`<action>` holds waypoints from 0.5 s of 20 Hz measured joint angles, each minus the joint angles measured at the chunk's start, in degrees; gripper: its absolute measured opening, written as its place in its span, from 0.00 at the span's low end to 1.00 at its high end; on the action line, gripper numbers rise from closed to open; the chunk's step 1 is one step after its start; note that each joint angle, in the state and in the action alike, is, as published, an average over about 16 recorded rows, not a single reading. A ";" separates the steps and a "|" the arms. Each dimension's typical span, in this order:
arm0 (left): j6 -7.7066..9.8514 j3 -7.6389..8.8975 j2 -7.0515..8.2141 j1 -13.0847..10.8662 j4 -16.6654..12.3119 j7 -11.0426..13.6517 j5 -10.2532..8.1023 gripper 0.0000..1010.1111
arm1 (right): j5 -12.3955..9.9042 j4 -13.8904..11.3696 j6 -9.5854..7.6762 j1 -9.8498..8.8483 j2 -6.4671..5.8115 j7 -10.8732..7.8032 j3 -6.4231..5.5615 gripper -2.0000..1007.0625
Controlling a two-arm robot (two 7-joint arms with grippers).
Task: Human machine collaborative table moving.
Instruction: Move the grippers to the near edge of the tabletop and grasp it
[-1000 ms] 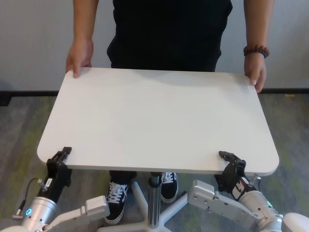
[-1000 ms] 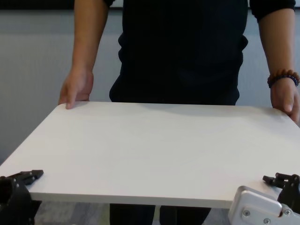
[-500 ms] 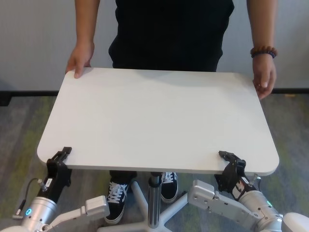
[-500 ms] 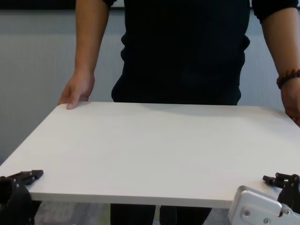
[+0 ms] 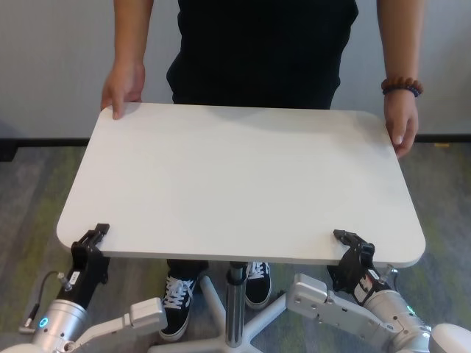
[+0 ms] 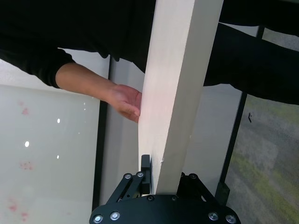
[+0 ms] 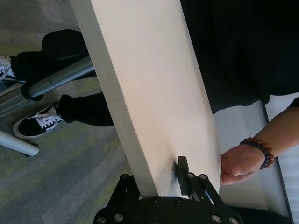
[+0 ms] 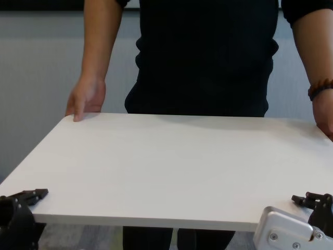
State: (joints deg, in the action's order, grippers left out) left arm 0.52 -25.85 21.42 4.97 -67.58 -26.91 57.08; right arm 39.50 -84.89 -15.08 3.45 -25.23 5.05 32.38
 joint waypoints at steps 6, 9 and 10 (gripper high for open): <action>0.01 -0.01 -0.01 0.03 0.02 0.00 0.03 0.23 | -0.01 0.00 0.00 0.00 0.00 0.00 0.00 0.35; 0.06 -0.10 -0.06 0.26 0.24 0.01 0.26 0.23 | 0.07 0.01 0.00 0.00 0.00 0.00 0.02 0.35; 0.08 -0.16 -0.09 0.37 0.35 0.01 0.37 0.23 | 0.14 0.01 0.00 0.01 0.00 0.00 0.04 0.35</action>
State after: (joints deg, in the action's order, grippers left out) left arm 0.60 -26.01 21.32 5.34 -67.23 -26.90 57.45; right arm 39.64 -84.88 -15.08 3.46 -25.23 5.05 32.41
